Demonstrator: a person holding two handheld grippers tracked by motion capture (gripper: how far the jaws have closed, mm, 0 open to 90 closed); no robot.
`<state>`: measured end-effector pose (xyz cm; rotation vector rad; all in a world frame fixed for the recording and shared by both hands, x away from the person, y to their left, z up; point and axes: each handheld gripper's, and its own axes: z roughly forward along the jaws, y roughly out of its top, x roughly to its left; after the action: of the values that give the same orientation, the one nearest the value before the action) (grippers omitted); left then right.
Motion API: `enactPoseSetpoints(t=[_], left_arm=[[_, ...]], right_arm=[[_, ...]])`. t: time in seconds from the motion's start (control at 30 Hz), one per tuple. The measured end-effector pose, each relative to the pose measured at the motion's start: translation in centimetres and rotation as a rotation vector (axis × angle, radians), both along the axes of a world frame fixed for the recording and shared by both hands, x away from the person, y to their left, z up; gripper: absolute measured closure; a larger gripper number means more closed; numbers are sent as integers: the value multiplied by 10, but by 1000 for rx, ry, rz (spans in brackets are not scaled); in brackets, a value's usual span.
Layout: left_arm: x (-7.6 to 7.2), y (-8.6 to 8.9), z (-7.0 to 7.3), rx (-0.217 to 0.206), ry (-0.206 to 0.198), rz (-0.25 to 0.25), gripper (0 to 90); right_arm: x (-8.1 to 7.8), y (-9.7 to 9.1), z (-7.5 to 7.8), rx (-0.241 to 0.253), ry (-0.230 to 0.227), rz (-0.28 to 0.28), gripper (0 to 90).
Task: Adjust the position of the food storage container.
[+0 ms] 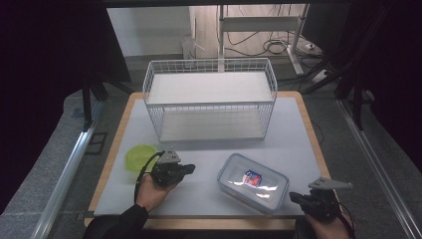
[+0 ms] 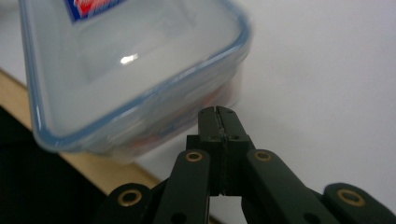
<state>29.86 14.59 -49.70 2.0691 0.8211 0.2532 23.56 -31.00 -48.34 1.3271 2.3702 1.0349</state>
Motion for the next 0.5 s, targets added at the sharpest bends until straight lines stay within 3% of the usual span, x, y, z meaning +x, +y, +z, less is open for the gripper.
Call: enactPoseSetpoints(t=[0.17, 0.27, 0.5], left_arm=[[0, 4, 0, -15, 4, 7, 879], [1, 3, -1, -12, 11, 3, 879], [1, -2, -5, -11, 25, -10, 879]], right_arm=[[1, 8, -6, 10, 35, 30, 897], [5, 10, -5, 6, 26, 10, 897], [32, 16, -5, 8, 41, 5, 897]])
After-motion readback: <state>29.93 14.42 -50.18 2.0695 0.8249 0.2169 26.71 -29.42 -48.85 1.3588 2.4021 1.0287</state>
